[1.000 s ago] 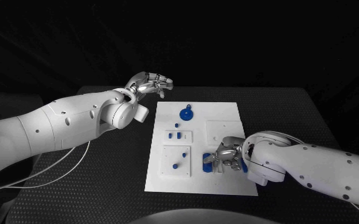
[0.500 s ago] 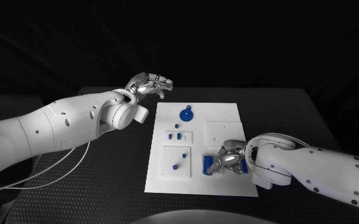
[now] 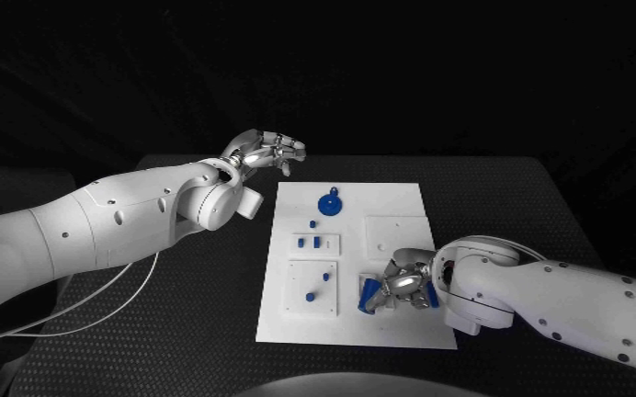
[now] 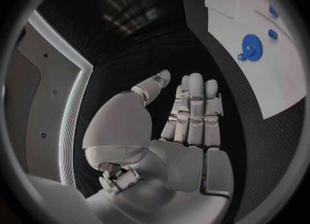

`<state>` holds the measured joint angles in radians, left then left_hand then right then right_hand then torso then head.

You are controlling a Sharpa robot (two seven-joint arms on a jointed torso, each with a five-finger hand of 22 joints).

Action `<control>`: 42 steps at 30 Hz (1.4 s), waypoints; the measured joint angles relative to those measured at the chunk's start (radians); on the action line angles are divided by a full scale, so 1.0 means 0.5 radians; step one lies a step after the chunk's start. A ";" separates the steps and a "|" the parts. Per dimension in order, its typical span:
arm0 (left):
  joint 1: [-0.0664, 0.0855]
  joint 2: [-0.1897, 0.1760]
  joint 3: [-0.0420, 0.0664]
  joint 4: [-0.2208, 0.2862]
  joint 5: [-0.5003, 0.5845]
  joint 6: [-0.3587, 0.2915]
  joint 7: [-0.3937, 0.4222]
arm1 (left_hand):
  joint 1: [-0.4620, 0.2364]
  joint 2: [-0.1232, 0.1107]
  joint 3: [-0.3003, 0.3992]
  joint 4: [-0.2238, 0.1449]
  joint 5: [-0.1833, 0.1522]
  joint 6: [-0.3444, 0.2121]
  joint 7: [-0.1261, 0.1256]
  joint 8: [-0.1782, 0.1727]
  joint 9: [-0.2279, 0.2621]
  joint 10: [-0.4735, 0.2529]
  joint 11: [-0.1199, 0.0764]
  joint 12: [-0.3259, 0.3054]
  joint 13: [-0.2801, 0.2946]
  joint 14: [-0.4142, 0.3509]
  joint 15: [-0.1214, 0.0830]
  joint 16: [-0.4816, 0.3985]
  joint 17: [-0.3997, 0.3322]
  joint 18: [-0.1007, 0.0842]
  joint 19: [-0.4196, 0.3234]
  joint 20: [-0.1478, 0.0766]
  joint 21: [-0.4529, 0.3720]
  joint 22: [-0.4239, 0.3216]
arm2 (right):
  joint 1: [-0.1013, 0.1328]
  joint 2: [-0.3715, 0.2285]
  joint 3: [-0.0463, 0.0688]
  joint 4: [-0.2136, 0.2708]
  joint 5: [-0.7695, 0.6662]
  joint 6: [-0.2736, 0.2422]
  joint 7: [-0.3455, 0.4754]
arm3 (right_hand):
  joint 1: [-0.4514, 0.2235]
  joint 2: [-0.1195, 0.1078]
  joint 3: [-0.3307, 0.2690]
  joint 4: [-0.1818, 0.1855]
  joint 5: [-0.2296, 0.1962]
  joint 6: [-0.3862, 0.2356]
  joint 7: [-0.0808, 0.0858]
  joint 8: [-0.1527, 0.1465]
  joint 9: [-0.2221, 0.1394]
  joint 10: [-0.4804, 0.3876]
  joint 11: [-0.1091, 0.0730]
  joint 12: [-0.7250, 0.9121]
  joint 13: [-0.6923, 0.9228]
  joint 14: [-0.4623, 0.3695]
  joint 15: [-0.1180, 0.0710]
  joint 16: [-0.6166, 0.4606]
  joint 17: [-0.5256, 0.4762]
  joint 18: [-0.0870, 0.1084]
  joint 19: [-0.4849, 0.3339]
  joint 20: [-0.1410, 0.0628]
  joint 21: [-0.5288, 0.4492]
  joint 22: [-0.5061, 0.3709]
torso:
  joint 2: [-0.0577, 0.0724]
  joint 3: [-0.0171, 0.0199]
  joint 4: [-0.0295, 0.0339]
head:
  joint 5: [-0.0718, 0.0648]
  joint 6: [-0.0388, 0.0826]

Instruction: Assemble the parts on the task board

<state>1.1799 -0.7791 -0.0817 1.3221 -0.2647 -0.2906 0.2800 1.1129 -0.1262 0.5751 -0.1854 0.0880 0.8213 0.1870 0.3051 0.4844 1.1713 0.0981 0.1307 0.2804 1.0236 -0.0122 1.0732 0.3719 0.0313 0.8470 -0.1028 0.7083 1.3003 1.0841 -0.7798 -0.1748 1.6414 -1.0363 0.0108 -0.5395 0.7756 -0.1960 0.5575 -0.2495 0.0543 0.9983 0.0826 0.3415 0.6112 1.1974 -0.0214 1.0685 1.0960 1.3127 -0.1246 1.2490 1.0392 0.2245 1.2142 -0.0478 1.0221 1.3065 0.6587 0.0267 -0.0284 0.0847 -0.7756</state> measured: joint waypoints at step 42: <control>0.000 -0.006 -0.001 0.000 0.000 0.004 -0.009 | -0.009 0.009 0.009 0.025 0.000 -0.007 -0.007 0.000 0.003 0.000 0.000 0.008 0.000 0.000 0.000 0.000 0.005 0.003 -0.003 0.003 0.000 0.004 | 0.000 -0.063 0.002 0.055 -0.027 -0.017 0.106 | 0.019 -0.087 0.092 0.100 0.000 0.022 -0.006 -0.041 0.031 0.014 -0.014 -0.017 0.024 0.004 -0.011 0.000 0.000 0.000 0.012 0.003 0.012 -0.013 | 0.000 0.0002 0.000 | 0.005 0.010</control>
<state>1.1799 -0.7823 -0.0820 1.3223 -0.2647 -0.2886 0.2756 1.1084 -0.1217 0.5794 -0.1731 0.0880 0.8179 0.1836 0.3052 0.4861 1.1713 0.0980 0.1346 0.2804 1.0236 -0.0122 1.0732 0.3743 0.0326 0.8455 -0.1013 0.7083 1.3023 1.0839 -0.8115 -0.1740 1.6689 -1.0496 0.0022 -0.4864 0.7852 -0.2394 0.6034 -0.1992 0.0543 1.0094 0.0797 0.3211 0.6267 1.2046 -0.0286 1.0598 1.1079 1.3148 -0.1299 1.2490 1.0392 0.2246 1.2202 -0.0466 1.0281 1.2999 0.6588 0.0268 -0.0285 0.0873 -0.7704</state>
